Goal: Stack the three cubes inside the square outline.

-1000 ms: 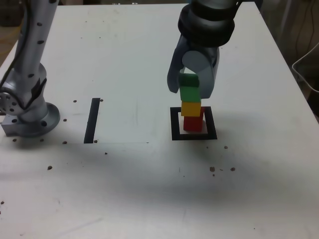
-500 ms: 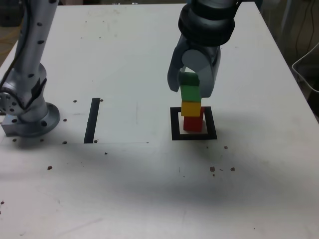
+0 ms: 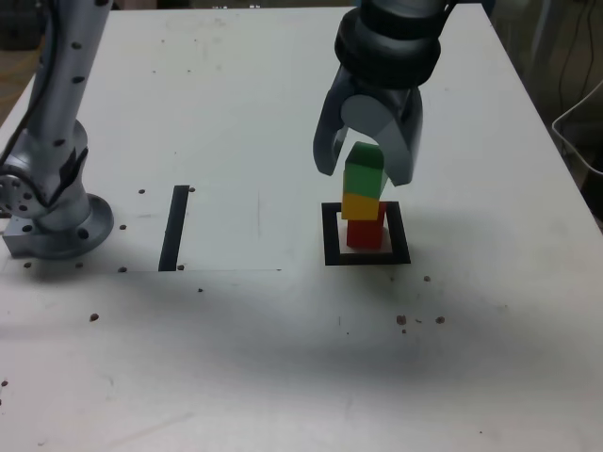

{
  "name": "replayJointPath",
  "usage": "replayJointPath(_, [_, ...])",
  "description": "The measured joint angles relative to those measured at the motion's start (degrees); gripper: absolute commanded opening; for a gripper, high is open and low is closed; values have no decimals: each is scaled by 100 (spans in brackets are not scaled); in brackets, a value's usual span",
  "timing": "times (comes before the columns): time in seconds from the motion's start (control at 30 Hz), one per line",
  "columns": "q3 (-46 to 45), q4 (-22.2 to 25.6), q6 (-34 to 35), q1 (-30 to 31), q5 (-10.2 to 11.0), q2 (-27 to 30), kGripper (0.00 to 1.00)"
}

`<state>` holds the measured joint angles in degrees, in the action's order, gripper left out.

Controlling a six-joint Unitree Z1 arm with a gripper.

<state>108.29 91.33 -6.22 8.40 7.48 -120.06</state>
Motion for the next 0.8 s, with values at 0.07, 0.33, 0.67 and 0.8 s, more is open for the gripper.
replayJointPath(0.07, [0,0,0,0,17,1,99])
replayJointPath(0.33, [-40,-3,58,0,42,315,100])
replayJointPath(0.67, [-902,-6,59,-6,-102,1466,100])
replayJointPath(0.8, [-1264,-11,62,-21,-195,1803,100])
